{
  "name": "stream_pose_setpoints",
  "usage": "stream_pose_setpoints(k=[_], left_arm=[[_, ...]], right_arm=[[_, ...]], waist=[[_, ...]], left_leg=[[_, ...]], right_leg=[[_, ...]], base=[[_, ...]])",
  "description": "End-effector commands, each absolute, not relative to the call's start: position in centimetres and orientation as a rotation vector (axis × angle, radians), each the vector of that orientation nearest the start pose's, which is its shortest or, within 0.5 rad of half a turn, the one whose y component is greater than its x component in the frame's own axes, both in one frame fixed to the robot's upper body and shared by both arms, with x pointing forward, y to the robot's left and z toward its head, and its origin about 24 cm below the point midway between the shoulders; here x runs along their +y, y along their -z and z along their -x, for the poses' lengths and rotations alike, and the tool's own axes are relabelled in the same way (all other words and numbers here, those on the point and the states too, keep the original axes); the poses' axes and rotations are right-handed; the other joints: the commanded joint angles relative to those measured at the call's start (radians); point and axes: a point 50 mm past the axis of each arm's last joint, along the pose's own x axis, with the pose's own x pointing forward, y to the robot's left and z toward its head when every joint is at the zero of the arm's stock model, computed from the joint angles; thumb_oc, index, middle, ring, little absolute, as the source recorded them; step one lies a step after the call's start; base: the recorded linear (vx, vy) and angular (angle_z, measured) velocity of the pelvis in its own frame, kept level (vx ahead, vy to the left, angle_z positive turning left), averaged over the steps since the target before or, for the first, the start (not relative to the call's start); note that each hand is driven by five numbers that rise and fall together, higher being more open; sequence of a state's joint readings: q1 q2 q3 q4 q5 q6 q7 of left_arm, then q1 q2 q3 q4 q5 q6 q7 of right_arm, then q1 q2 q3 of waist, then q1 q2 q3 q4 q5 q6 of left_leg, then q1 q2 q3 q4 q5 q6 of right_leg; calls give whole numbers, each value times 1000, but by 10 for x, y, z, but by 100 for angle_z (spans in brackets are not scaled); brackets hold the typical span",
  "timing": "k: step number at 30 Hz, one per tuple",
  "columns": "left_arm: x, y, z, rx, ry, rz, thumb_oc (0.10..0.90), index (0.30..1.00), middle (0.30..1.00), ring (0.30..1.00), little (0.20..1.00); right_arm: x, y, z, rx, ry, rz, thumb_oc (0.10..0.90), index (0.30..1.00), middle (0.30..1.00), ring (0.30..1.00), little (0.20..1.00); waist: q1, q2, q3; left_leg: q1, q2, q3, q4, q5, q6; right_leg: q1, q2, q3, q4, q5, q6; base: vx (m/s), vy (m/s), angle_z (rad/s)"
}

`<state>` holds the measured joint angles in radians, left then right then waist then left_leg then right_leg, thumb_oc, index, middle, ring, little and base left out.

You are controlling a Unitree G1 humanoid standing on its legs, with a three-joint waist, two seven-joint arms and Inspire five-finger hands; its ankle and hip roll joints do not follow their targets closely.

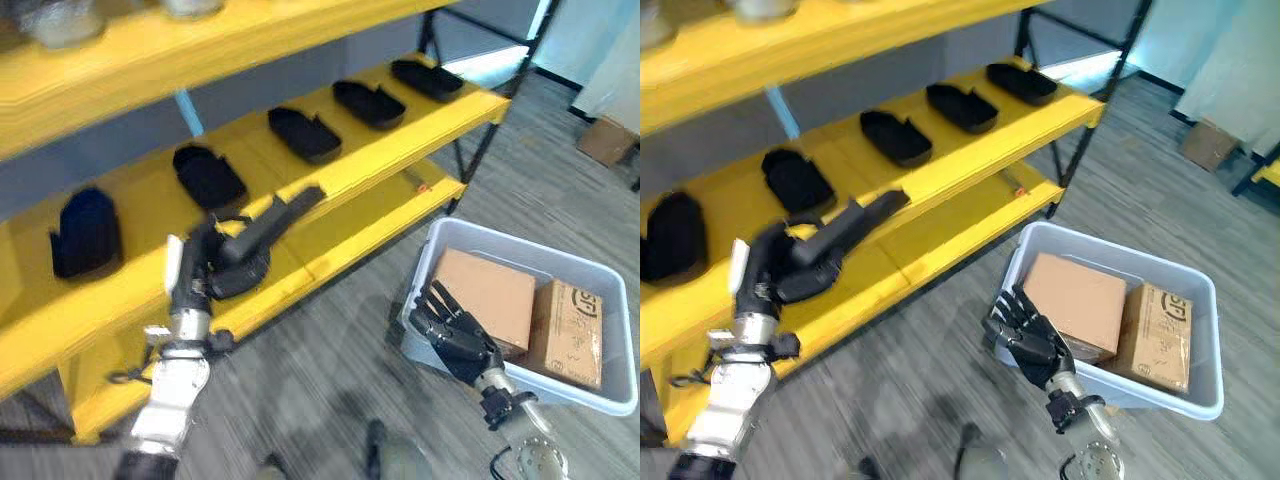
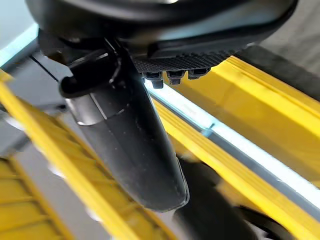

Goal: Move parts from the plastic box to the shelf.

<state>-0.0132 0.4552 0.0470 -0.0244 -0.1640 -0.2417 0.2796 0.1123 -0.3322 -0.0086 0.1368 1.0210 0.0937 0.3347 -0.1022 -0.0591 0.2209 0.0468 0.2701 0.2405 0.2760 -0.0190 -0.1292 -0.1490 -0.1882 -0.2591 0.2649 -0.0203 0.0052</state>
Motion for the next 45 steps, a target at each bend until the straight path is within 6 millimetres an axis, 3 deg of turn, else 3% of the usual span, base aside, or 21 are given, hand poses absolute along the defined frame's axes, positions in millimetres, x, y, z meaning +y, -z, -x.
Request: stream_pose_setpoints(k=[1, 4, 8, 19, 31, 36, 38, 45], left_arm=[[227, -172, -242, -778, -257, -266, 400, 300, 300, 300, 300], [227, -187, -241, -832, -275, -282, 400, 300, 300, 300, 300], [227, -196, -237, -866, -304, -327, 400, 300, 300, 300, 300], [231, -197, -232, -873, -343, -338, 400, 300, 300, 300, 300], [238, -189, -231, -850, -444, -425, 400, 300, 300, 300, 300], [251, -186, -225, -853, -555, -505, 400, 300, 300, 300, 300], [252, -186, -224, -856, -568, -507, 400, 300, 300, 300, 300], [245, -191, -223, -922, -552, -505, 400, 300, 300, 300, 300]], right_arm=[[-195, -40, -239, -37, -247, -743, 900, 1000, 1000, 1000, 1000], [-185, -41, -241, -49, -235, -757, 900, 1000, 1000, 1000, 1000], [-178, -55, -245, -118, -244, -728, 900, 1000, 1000, 1000, 1000], [-176, -83, -252, -210, -291, -586, 900, 1000, 1000, 1000, 1000], [-169, -88, -253, -178, -394, -547, 900, 1000, 1000, 1000, 1000], [-166, -86, -251, -153, -439, -542, 900, 1000, 1000, 1000, 1000], [-166, -84, -250, -156, -434, -548, 900, 1000, 1000, 1000, 1000], [-173, -83, -243, -176, -378, -559, 900, 1000, 1000, 1000, 1000]], waist=[[-13, 73, -85], [18, 69, -97], [57, 56, -107], [87, 42, -116], [95, 35, -123], [115, 30, -126], [117, 24, -119], [97, 16, -118]], left_leg=[[104, -9, 49, -257, 90, 26], [104, -51, 60, -320, 65, 35], [95, -55, 79, -358, 82, 24], [85, -64, 86, -357, 87, 18], [95, -88, 102, -349, 79, 23], [105, -121, 100, -337, 40, 29], [92, -143, 108, -324, 36, 47], [68, -204, 29, -329, 13, 91]], right_leg=[[143, -8, -87, -49, -54, 56], [193, -52, -124, -146, 25, 110], [240, -77, -184, -239, 87, 149], [276, -67, -198, -293, 105, 161], [295, -67, -198, -327, 127, 168], [287, -95, -206, -349, 166, 197], [266, -109, -212, -352, 195, 195], [214, -136, -98, -351, 250, 209]], base=[[72, 519, 89], [31, 334, 100], [-61, 153, 37], [-39, 30, -9], [10, 62, -2], [52, 178, -3], [-7, 201, 1], [39, 183, 18]])
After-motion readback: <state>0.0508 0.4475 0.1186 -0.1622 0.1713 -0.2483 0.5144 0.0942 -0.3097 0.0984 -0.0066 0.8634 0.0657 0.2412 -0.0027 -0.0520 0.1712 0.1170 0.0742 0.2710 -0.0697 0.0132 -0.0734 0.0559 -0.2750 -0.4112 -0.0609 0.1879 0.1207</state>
